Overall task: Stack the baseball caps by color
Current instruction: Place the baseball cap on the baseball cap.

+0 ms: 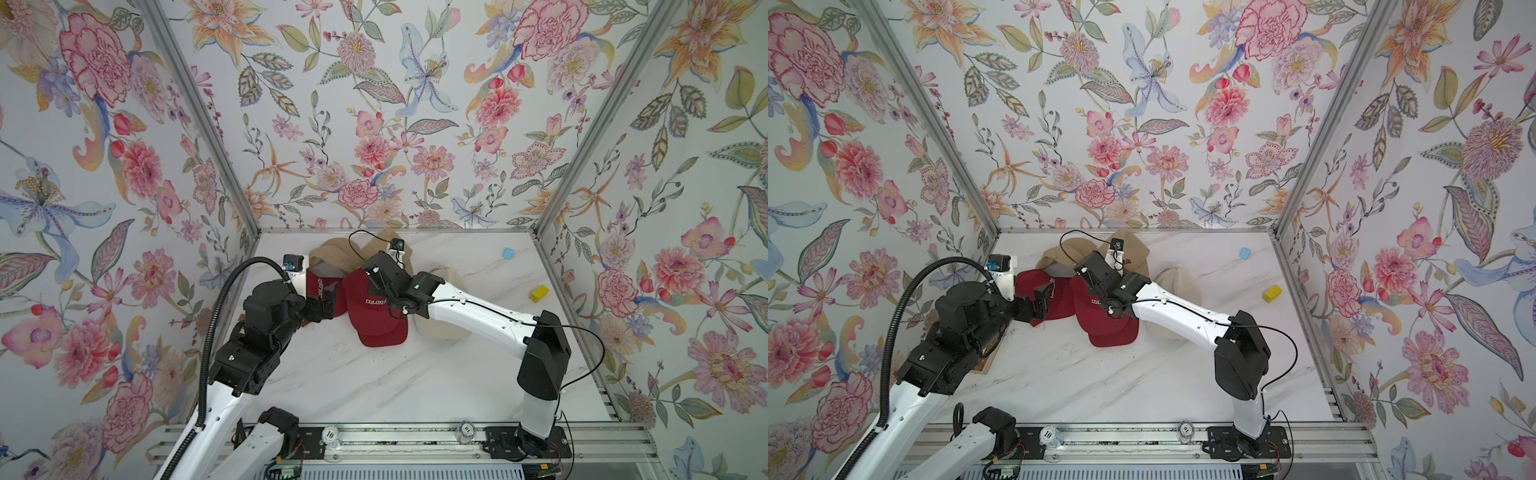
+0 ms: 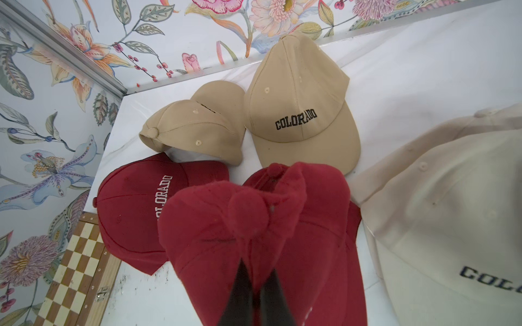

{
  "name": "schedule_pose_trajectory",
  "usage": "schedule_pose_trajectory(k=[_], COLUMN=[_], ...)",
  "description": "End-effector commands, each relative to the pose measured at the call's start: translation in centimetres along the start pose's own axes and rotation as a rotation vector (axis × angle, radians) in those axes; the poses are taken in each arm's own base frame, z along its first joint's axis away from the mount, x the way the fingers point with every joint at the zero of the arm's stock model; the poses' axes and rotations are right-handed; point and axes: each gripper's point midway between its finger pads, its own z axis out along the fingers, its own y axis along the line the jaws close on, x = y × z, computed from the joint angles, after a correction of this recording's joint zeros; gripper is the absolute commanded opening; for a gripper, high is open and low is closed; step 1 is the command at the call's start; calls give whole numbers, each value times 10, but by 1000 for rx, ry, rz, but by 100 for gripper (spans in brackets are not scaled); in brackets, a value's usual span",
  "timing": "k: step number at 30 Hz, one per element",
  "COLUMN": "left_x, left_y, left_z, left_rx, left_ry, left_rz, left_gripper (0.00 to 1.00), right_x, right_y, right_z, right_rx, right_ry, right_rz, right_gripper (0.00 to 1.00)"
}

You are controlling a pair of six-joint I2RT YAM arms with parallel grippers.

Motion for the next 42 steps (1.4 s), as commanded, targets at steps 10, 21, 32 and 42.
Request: schedule_pose_trajectory(k=[10, 21, 32, 42], left_x=[7, 10, 11, 14], left_y=[-17, -21, -21, -20], left_z=[18, 29, 33, 38], left_rx=[95, 113, 117, 113], left_ry=[4, 20, 31, 45], left_rz=[6, 20, 28, 33], left_gripper=[100, 100, 100, 100], right_x=[16, 35, 49, 63], right_y=[-24, -19, -23, -32], right_z=[26, 53, 71, 83], right_rx=[103, 92, 97, 114], right_ry=[78, 167, 214, 256], right_rz=[-1, -51, -68, -76], right_gripper=[0, 0, 0, 0])
